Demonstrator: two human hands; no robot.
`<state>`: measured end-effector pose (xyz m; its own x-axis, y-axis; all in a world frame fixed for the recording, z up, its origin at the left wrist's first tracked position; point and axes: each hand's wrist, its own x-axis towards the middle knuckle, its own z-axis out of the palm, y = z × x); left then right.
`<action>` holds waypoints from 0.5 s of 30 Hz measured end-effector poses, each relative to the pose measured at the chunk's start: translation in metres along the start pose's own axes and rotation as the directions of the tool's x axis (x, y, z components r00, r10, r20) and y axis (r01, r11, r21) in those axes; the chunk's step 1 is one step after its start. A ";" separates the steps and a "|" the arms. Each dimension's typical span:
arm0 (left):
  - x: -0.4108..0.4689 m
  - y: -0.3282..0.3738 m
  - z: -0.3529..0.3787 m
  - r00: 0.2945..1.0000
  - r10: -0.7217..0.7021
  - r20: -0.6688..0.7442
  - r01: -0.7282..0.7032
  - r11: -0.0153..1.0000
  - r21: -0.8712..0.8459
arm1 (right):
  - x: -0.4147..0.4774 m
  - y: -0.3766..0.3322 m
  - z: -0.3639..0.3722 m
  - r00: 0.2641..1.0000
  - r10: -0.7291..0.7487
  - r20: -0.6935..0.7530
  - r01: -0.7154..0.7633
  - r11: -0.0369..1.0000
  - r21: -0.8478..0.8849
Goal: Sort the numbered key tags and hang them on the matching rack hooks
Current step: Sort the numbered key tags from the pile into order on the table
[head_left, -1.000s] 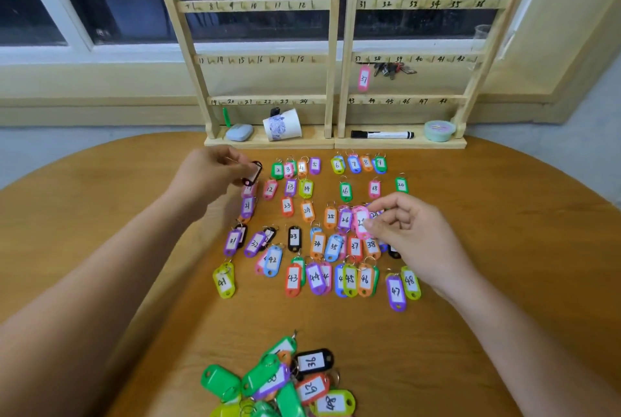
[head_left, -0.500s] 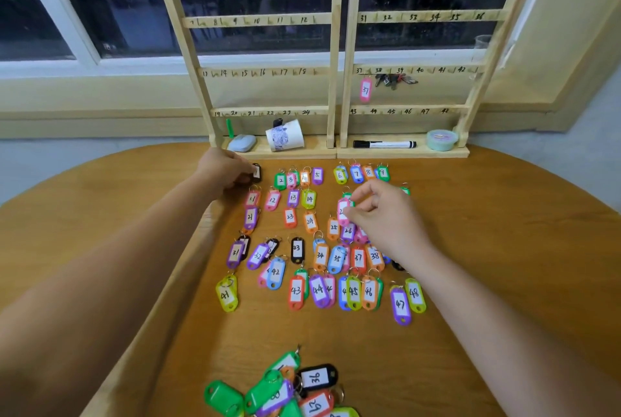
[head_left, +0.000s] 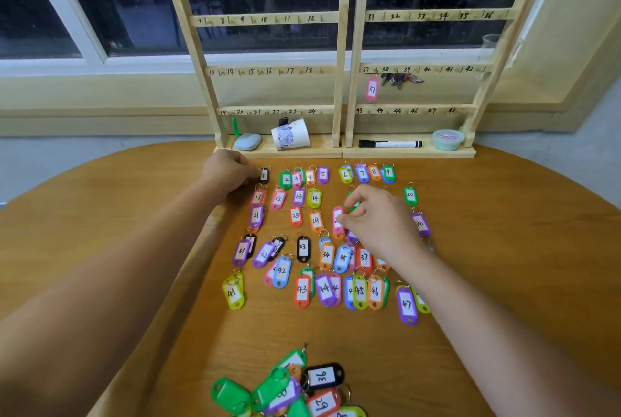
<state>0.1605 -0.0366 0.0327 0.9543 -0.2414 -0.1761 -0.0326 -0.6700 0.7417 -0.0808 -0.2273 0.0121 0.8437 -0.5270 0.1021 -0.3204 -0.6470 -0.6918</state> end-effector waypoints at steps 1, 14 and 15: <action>-0.003 -0.002 -0.002 1.000 0.009 0.004 -0.008 1.000 -0.010 | -0.001 0.000 0.001 1.000 -0.007 0.003 0.007 1.000 -0.017; -0.117 -0.043 -0.043 0.962 0.270 0.032 -0.270 0.963 0.010 | -0.046 -0.005 -0.018 0.976 -0.201 0.089 0.194 0.978 0.079; -0.129 -0.047 -0.046 0.959 0.280 0.044 -0.280 0.960 0.004 | -0.055 -0.007 -0.020 0.968 -0.220 0.122 0.208 0.972 0.106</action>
<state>0.0524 0.0579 0.0502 0.8931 -0.4496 0.0103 -0.3000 -0.5785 0.7585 -0.1333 -0.2052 0.0256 0.9398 -0.2999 0.1638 -0.0902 -0.6801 -0.7275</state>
